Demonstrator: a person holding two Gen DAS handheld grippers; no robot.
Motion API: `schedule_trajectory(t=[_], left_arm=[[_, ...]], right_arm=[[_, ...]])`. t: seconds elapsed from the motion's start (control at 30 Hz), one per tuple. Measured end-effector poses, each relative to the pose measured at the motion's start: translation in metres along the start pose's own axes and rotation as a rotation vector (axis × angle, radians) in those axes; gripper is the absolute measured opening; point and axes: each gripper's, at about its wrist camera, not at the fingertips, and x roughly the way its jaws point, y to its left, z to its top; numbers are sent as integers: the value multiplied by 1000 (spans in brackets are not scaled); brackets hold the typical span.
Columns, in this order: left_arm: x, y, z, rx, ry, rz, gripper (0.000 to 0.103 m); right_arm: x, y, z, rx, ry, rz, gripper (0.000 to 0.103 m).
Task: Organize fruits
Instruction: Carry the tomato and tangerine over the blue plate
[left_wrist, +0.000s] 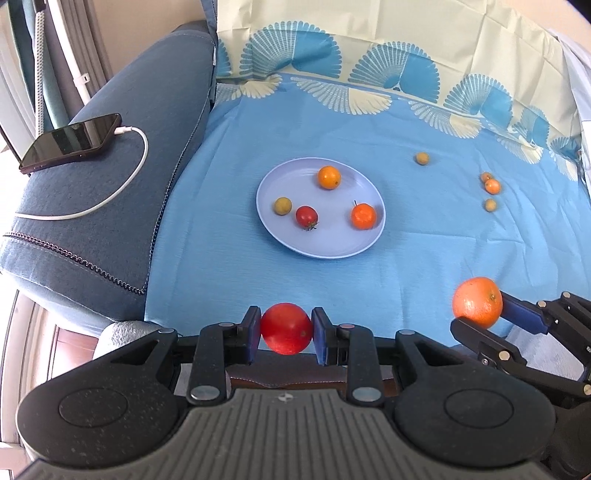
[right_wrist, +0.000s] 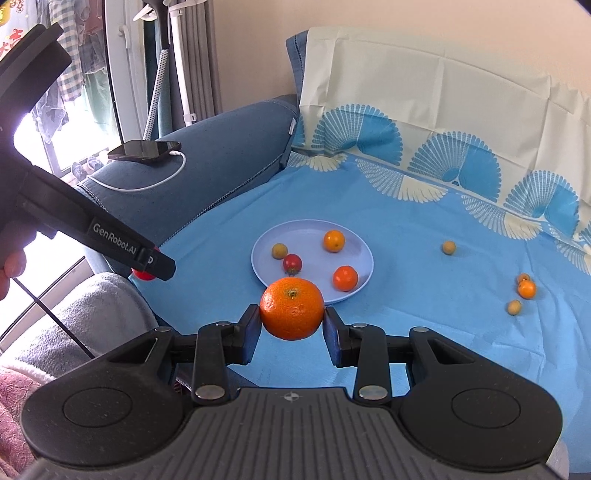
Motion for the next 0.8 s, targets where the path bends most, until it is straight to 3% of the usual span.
schedule_trajectory(t=[0.33,0.8], left_arm=[[19,6,22,-21,16,11,33],[88,-3,95,-21,24,3,32]], right_arm=[[17,-11,10,39,5,-18,38],[89,-42,40,57,24,-27,38]])
